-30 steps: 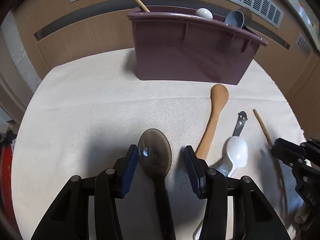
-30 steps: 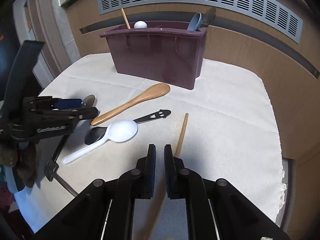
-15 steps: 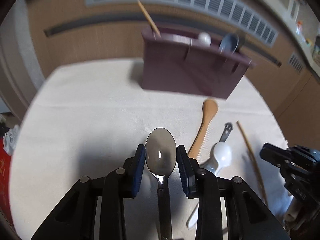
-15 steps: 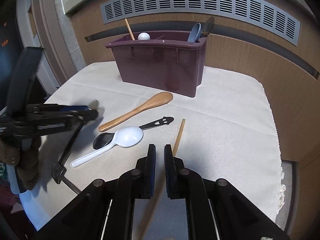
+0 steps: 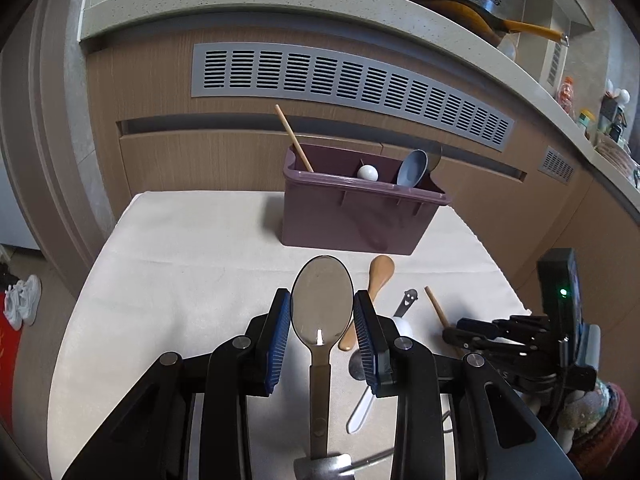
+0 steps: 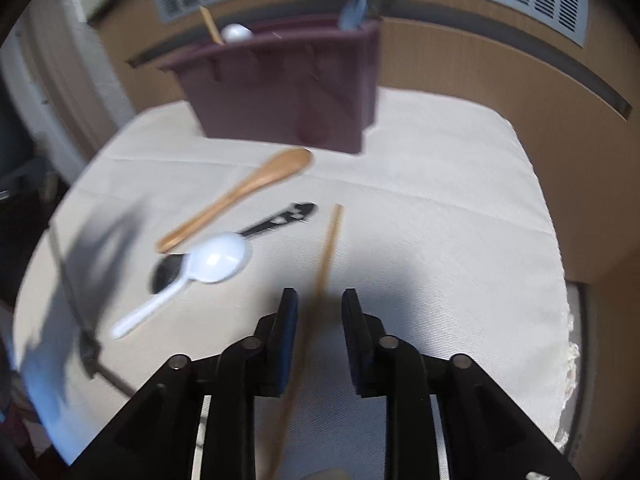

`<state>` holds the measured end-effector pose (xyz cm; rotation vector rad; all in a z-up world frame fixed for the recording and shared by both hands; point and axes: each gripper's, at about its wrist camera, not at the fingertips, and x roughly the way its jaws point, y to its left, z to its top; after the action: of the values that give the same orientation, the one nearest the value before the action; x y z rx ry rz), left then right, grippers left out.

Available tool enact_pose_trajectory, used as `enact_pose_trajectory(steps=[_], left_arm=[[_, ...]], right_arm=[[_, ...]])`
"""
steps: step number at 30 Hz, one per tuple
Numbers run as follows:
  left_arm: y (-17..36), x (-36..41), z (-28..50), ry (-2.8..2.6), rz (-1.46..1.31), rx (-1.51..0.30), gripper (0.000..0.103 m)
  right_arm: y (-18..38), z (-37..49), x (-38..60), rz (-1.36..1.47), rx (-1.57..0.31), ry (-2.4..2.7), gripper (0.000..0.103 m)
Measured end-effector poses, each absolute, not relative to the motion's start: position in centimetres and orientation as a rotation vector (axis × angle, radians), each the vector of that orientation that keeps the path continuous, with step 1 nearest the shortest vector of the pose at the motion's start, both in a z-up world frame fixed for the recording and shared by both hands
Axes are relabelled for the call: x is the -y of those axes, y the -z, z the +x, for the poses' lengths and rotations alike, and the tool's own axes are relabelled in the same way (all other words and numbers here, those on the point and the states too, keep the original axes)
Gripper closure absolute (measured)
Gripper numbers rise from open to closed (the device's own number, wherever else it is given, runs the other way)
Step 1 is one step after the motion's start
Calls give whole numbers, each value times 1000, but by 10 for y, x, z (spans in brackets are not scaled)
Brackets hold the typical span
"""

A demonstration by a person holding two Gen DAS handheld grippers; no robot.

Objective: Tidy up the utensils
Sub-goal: 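Close the right tool on the wooden chopstick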

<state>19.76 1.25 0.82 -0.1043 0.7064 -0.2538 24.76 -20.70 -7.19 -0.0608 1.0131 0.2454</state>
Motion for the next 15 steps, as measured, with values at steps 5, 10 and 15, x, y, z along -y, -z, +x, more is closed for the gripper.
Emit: enact_pose_trajectory(steps=[5, 10, 15], left_arm=[[-10, -15, 197, 258, -122, -707, 70], [-16, -16, 192, 260, -128, -698, 70], [-31, -16, 183, 260, -125, -660, 70]], right_arm=[[73, 246, 203, -56, -1001, -283, 87], [53, 235, 204, -44, -943, -315, 97], [3, 214, 208, -24, -776, -338, 97]])
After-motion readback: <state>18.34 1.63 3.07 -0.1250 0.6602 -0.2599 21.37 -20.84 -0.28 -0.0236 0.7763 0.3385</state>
